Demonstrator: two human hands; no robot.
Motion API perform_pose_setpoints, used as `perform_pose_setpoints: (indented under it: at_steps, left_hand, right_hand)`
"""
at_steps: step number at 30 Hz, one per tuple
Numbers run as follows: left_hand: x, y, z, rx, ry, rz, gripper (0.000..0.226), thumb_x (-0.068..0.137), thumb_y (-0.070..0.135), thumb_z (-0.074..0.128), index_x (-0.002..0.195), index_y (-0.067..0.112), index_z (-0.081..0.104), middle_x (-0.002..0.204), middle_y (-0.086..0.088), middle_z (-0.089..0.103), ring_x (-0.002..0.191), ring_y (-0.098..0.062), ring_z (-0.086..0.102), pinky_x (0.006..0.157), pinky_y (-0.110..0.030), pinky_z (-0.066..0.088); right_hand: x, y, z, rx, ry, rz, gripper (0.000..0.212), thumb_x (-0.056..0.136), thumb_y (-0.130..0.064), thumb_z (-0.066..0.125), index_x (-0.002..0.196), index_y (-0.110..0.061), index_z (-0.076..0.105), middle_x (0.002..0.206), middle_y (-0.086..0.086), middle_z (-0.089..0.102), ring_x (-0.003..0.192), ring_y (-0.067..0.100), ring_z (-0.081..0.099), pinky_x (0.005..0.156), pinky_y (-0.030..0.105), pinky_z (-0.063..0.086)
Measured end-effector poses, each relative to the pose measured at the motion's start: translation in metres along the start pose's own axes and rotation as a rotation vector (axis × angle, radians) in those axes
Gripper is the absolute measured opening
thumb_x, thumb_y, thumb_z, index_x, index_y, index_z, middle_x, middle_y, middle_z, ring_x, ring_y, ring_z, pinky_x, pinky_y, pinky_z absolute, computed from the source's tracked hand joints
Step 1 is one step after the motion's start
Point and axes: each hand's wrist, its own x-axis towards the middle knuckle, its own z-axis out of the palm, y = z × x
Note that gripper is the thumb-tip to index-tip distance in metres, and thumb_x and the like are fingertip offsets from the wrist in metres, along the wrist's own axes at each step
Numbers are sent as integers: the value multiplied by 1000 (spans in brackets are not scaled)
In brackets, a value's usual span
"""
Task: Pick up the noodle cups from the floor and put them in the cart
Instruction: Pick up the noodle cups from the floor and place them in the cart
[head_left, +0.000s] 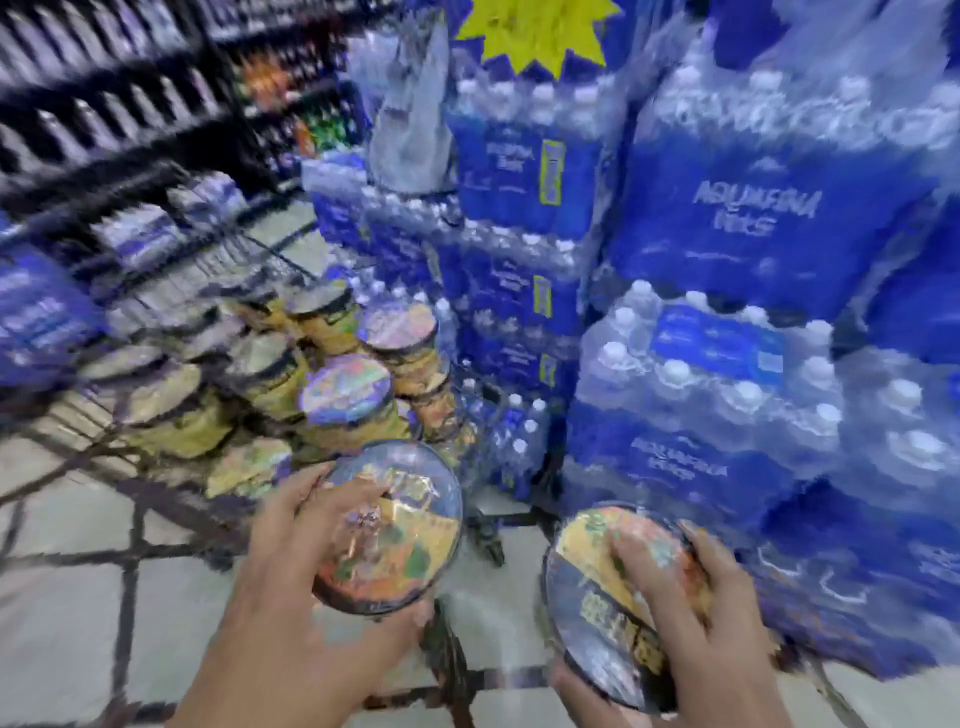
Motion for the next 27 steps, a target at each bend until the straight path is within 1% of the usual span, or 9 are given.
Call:
perform_pose_setpoints:
  at_steps: [1, 4, 7, 10, 17, 19, 22, 25, 27]
  left_hand:
    - [3, -19, -22, -1, 51, -43, 89, 43, 51, 100, 123, 57, 62, 151, 23, 38, 134, 18, 40, 101, -22, 46]
    - [11, -76, -80, 26, 125, -134, 85, 50, 37, 103, 120, 58, 60, 146, 25, 40, 129, 25, 38, 96, -5, 39]
    - [26, -121, -123, 23, 149, -217, 80, 56, 44, 99, 123, 59, 58, 143, 26, 36, 124, 22, 43, 95, -18, 42]
    - [48, -161, -154, 50, 112, -223, 75, 60, 54, 92, 124, 58, 55, 140, 37, 29, 121, 29, 36, 90, -13, 38]
    - [115, -227, -156, 96, -19, -149, 73, 71, 44, 92, 132, 48, 51, 148, 22, 23, 113, 42, 23, 86, 3, 34]
    - [118, -243, -142, 95, -59, -122, 75, 76, 49, 88, 138, 47, 46, 155, 17, 20, 126, 31, 27, 99, -13, 39]
    - [113, -263, -122, 121, -171, -144, 79, 86, 53, 77, 150, 50, 32, 168, 18, -3, 151, -11, 27, 104, -32, 47]
    - [109, -275, -118, 143, -213, -129, 80, 92, 45, 73, 154, 54, 23, 168, 23, -21, 154, -20, 27, 89, -37, 59]
    - [108, -275, -122, 137, -238, -144, 82, 94, 41, 72, 153, 60, 18, 167, 24, -25, 154, -21, 27, 91, -39, 58]
  right_hand:
    - [12, -18, 19, 12, -27, -41, 96, 53, -82, 72, 140, -46, 52, 147, 20, 45, 126, 41, 57, 114, 26, 31]
    - [44, -70, 80, 22, -86, -149, 94, 53, -79, 74, 137, -40, 56, 144, 20, 46, 124, 34, 54, 105, 30, 40]
    - [65, -117, 136, 46, -161, -169, 97, 52, -76, 76, 140, -42, 56, 152, 13, 42, 128, 30, 54, 99, 39, 48]
    - [71, -159, 191, 47, -205, -140, 94, 52, -77, 76, 139, -45, 56, 158, 7, 38, 130, 37, 58, 98, 45, 52]
    - [92, -203, 265, -30, -209, -167, 87, 62, -73, 73, 141, -39, 56, 165, 7, 31, 132, 43, 55, 95, 54, 56]
    - [92, -200, 275, -112, -221, -174, 83, 65, -72, 70, 139, -36, 56, 167, 7, 30, 126, 46, 57, 92, 58, 57]
    - [88, -194, 283, -172, -229, -136, 81, 69, -71, 67, 142, -37, 57, 168, 7, 33, 125, 46, 59, 92, 59, 57]
    - [82, -192, 285, -235, -234, -135, 83, 69, -72, 68, 144, -37, 58, 168, 8, 34, 122, 46, 60, 91, 56, 57]
    - [81, -193, 286, -268, -232, -129, 83, 69, -74, 67, 144, -37, 59, 167, 8, 36, 120, 46, 61, 90, 56, 58]
